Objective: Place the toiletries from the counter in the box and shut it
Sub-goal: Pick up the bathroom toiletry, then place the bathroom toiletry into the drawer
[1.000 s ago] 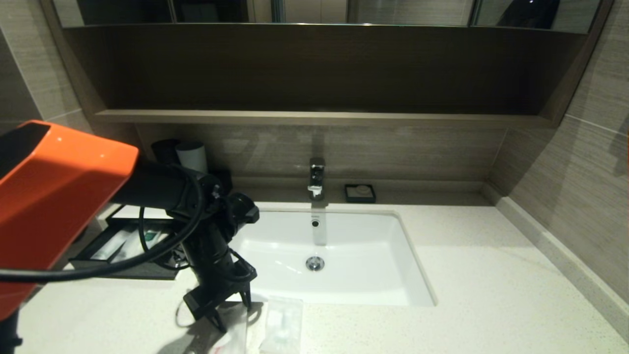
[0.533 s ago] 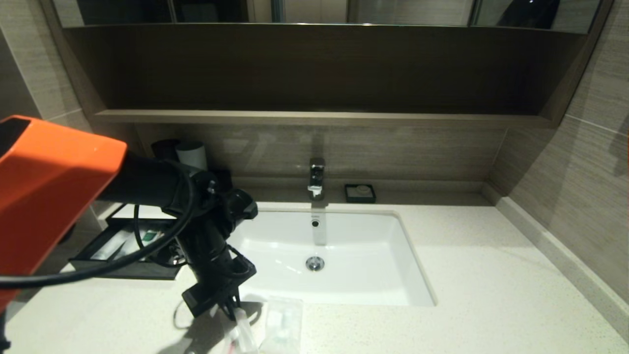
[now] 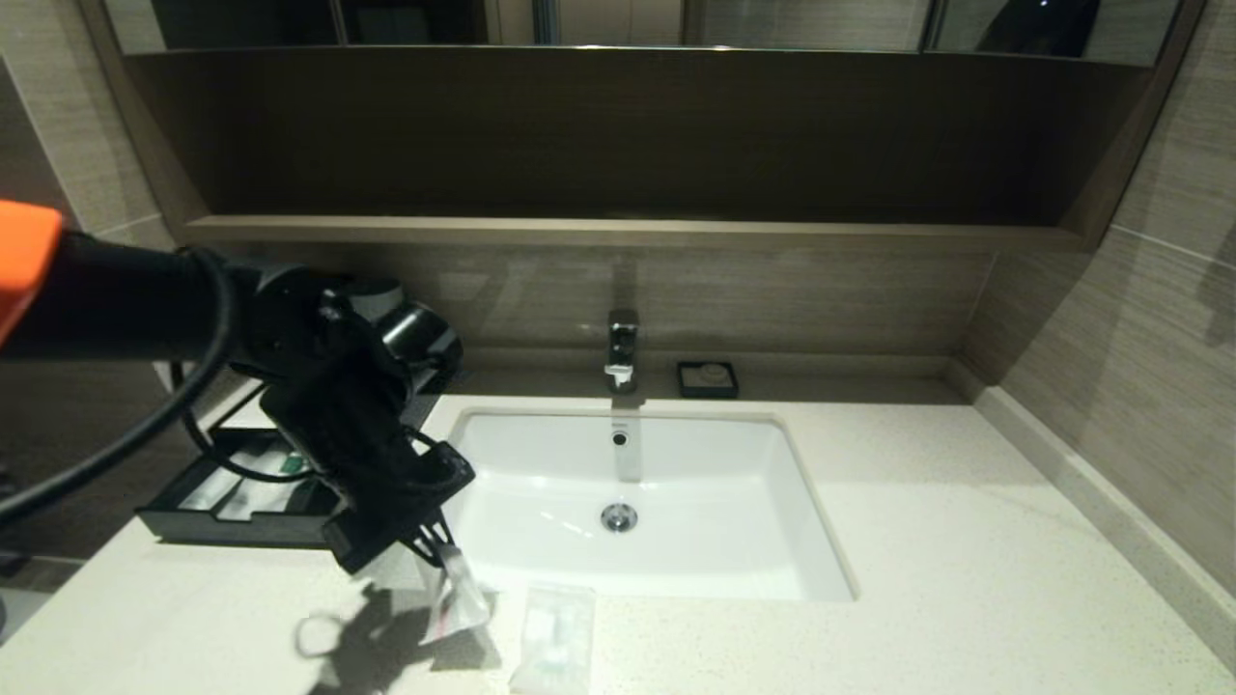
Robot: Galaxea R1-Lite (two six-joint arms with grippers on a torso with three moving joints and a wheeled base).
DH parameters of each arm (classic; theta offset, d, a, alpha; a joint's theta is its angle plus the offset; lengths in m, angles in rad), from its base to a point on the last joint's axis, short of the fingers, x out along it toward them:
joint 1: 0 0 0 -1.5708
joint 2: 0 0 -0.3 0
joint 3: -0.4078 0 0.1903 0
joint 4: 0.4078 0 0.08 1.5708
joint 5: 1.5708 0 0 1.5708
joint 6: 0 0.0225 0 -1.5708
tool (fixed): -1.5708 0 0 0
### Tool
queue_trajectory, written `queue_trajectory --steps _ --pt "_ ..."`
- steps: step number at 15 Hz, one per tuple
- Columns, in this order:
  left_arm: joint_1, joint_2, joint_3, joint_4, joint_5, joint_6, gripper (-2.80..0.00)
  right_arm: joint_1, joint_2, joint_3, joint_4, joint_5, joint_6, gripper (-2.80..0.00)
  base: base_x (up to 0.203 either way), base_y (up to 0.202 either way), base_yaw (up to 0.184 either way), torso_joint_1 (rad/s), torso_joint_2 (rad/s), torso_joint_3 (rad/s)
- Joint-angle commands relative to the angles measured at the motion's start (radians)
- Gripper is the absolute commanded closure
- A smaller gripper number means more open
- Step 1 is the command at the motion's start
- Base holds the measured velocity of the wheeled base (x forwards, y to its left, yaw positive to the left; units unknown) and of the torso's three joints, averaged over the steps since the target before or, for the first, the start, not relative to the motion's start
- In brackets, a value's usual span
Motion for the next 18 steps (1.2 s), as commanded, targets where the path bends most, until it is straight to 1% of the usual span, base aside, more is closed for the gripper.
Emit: queue_trajectory --steps 1,4,7,13,18 --pt "0.082 -0.051 -0.035 0.009 -0.001 0.026 0.00 0.000 0.000 0.002 -0.001 0.000 0.000 0.00 0.000 0.000 0.000 0.000 0.00 0.000" --pt "0.193 -0.082 -0.099 0.015 -0.001 0.063 0.00 0.000 -0.001 0.002 -0.001 0.000 -0.001 0.00 0.000 0.000 0.000 0.000 0.00 0.000" --pt "0.280 -0.074 -0.165 0.017 0.000 0.111 0.00 0.000 0.000 0.002 -0.001 0.000 0.000 0.00 0.000 0.000 0.000 0.000 0.00 0.000" --pt "0.363 -0.021 -0.207 -0.012 0.003 0.128 0.00 0.000 0.000 0.002 -0.001 0.000 0.000 0.00 0.000 0.000 0.000 0.000 0.00 0.000" --pt "0.435 0.014 -0.213 -0.079 0.001 0.125 0.00 0.000 -0.002 0.002 -0.001 0.000 -0.001 0.00 0.000 0.000 0.000 0.000 0.00 0.000"
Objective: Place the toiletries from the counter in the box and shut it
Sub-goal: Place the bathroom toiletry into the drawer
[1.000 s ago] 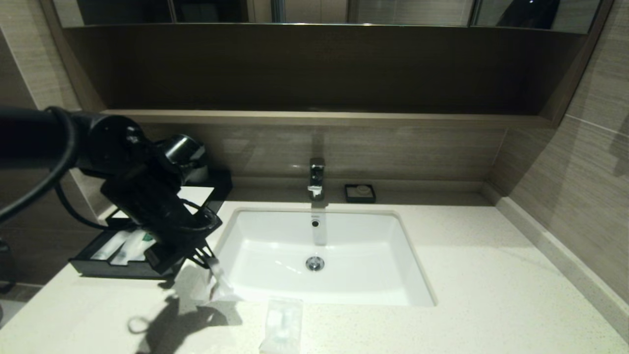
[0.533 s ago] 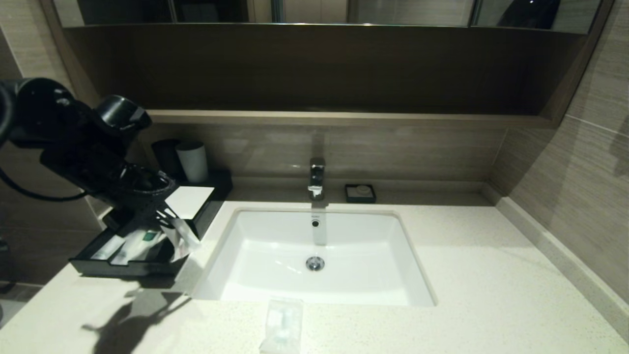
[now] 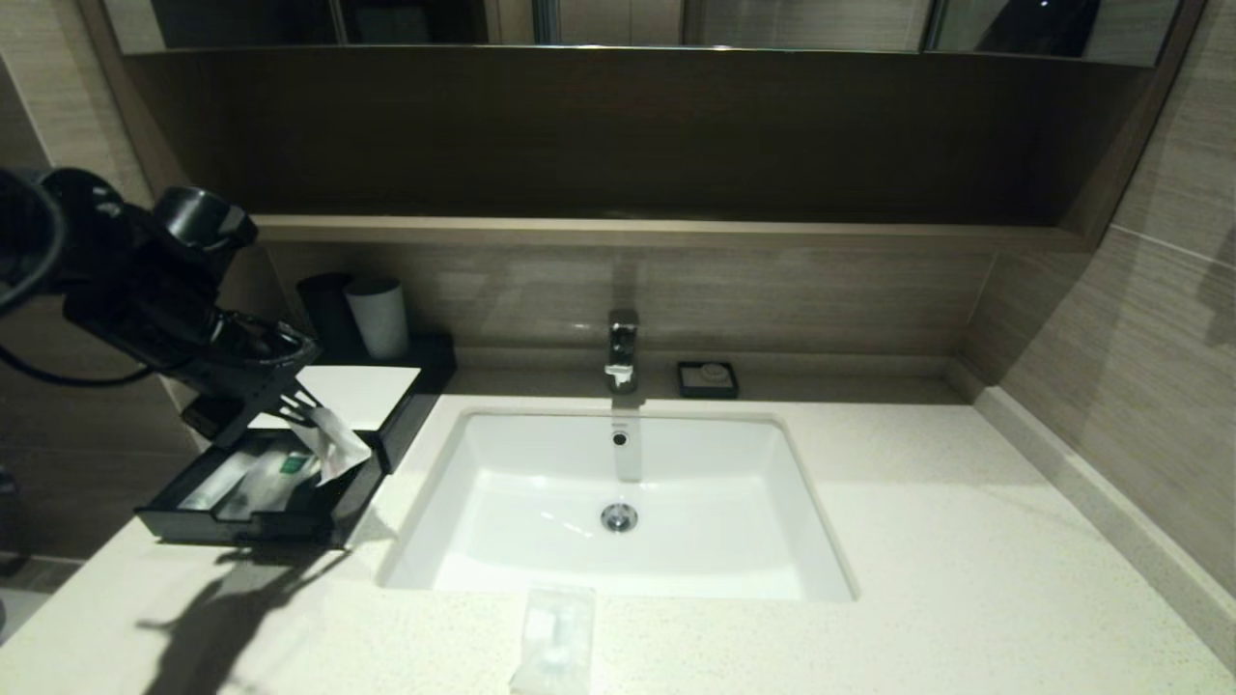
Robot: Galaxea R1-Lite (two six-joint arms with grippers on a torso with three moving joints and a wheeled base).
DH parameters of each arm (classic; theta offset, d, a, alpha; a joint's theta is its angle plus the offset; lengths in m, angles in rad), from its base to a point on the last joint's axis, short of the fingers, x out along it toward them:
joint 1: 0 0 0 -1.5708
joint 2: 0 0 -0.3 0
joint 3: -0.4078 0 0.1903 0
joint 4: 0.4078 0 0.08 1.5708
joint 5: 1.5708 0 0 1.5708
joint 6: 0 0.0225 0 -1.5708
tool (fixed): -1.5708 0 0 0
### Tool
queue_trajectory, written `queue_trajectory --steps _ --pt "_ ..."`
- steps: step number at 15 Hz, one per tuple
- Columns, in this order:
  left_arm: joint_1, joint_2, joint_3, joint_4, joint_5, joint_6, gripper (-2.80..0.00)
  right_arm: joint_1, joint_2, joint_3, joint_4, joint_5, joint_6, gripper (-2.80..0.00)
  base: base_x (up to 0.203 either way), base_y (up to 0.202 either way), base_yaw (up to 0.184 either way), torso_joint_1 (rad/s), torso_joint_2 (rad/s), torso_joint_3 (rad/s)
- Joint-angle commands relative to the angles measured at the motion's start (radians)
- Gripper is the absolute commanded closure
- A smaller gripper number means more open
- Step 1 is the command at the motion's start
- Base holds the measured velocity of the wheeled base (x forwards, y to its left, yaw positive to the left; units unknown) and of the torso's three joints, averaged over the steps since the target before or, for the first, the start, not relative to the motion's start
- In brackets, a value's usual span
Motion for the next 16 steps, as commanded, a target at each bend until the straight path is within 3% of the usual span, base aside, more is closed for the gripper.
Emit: queue_trajectory --steps 1,16 --pt "0.033 0.031 -0.008 0.001 -0.001 -0.006 0.00 0.000 0.000 0.002 0.000 0.000 -0.001 0.00 0.000 0.000 0.000 0.000 0.00 0.000" --pt "0.130 0.153 -0.021 -0.001 -0.008 -0.015 0.00 0.000 -0.002 0.002 0.000 0.000 -0.001 0.00 0.000 0.000 0.000 0.000 0.00 0.000"
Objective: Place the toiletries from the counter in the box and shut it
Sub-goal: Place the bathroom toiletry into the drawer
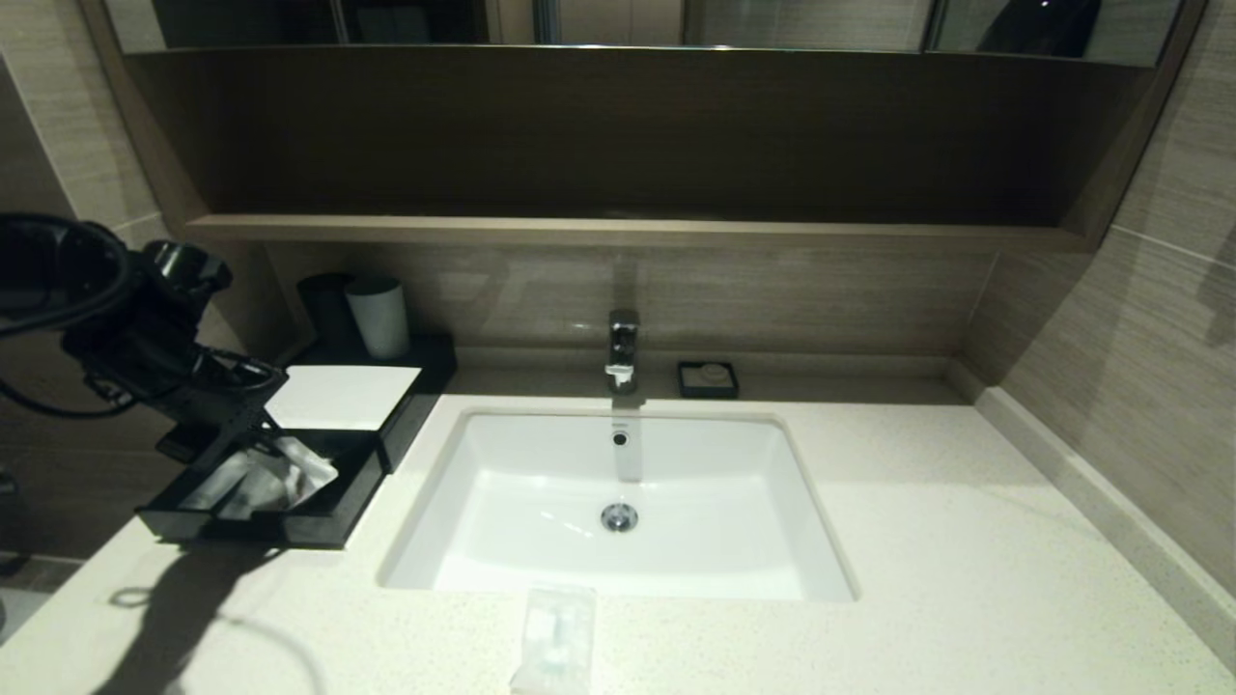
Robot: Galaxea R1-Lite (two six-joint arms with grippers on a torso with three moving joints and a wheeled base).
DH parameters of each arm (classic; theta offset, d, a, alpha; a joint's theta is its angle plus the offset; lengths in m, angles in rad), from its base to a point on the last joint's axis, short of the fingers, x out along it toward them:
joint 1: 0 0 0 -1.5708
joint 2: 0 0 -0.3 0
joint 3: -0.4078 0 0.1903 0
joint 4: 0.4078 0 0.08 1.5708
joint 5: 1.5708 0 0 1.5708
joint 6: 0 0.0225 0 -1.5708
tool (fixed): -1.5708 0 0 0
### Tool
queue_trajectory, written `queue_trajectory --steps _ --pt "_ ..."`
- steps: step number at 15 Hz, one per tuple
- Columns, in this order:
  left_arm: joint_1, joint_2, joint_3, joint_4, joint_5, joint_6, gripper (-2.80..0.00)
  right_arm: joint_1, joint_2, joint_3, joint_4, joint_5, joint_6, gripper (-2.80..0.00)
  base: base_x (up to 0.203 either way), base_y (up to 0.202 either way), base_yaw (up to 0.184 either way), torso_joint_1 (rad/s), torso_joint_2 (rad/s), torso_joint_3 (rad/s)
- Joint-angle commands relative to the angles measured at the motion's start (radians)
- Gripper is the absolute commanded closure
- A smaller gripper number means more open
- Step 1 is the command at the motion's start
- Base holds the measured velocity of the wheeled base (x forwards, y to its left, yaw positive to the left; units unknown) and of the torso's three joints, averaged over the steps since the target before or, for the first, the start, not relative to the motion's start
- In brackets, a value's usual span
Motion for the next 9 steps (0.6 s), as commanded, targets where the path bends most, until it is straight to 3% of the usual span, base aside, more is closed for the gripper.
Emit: queue_trajectory --steps 1,9 --pt "0.004 0.029 -0.008 0.003 0.001 -0.006 0.00 0.000 -0.002 0.002 0.000 0.000 0.000 0.00 0.000 0.000 0.000 0.000 0.00 0.000" --pt "0.014 0.052 -0.007 -0.014 -0.001 -0.007 0.00 0.000 0.000 0.002 0.000 0.000 0.000 0.00 0.000 0.000 0.000 0.000 0.00 0.000"
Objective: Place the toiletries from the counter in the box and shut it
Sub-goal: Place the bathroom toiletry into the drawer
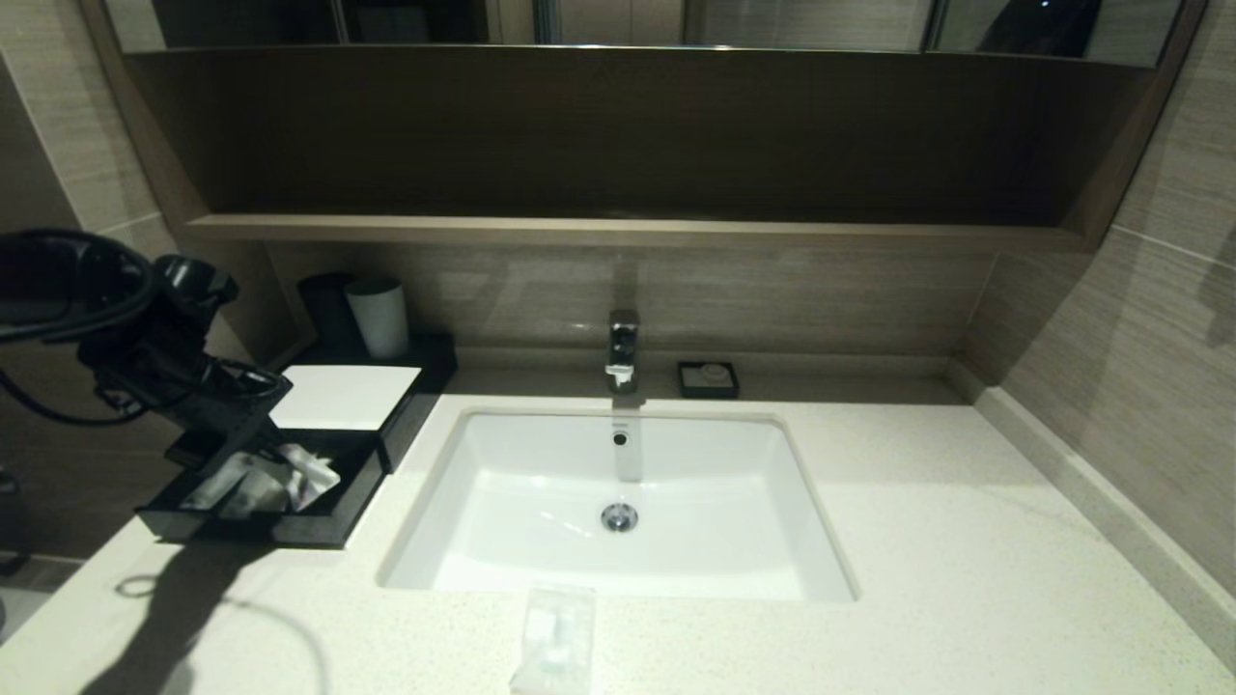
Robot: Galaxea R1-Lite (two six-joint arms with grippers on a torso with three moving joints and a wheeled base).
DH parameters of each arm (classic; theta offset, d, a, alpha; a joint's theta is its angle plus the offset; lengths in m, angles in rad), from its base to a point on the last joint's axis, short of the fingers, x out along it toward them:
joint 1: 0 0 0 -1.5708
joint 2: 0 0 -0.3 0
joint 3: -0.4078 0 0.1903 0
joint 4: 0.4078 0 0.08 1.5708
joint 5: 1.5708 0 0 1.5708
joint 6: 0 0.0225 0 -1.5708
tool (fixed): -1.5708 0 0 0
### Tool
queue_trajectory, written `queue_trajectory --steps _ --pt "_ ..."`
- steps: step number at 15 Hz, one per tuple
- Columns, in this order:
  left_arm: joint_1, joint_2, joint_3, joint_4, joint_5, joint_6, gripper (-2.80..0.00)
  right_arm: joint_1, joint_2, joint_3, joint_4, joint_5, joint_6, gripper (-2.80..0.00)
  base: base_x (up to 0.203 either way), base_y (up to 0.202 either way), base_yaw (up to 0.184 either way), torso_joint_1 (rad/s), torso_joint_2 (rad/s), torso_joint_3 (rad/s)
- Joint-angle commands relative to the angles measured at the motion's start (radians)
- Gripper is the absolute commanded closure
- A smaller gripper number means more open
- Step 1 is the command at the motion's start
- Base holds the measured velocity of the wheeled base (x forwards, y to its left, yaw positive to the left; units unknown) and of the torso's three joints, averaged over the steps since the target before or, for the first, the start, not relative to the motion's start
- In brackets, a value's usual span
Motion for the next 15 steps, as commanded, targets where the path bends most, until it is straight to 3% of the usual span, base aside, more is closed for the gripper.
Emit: queue_trajectory --steps 1,7,8,15 --pt "0.001 0.012 0.001 0.007 -0.001 -0.007 0.00 0.000 -0.001 0.002 0.000 0.000 0.000 0.00 0.000 0.000 0.000 0.000 0.00 0.000" --pt "0.016 0.042 0.001 0.010 0.002 -0.007 0.00 0.000 -0.002 0.002 0.000 0.000 -0.001 0.00 0.000 0.000 0.000 0.000 0.00 0.000" --pt "0.017 0.039 0.001 0.008 0.003 -0.007 -2.80 0.000 -0.001 0.002 0.000 0.000 -0.002 0.00 0.000 0.000 0.000 0.000 0.00 0.000" --pt "0.032 -0.059 -0.001 0.010 0.005 -0.009 -2.80 0.001 -0.002 0.002 0.000 0.000 -0.002 0.00 0.000 0.000 0.000 0.000 0.00 0.000"
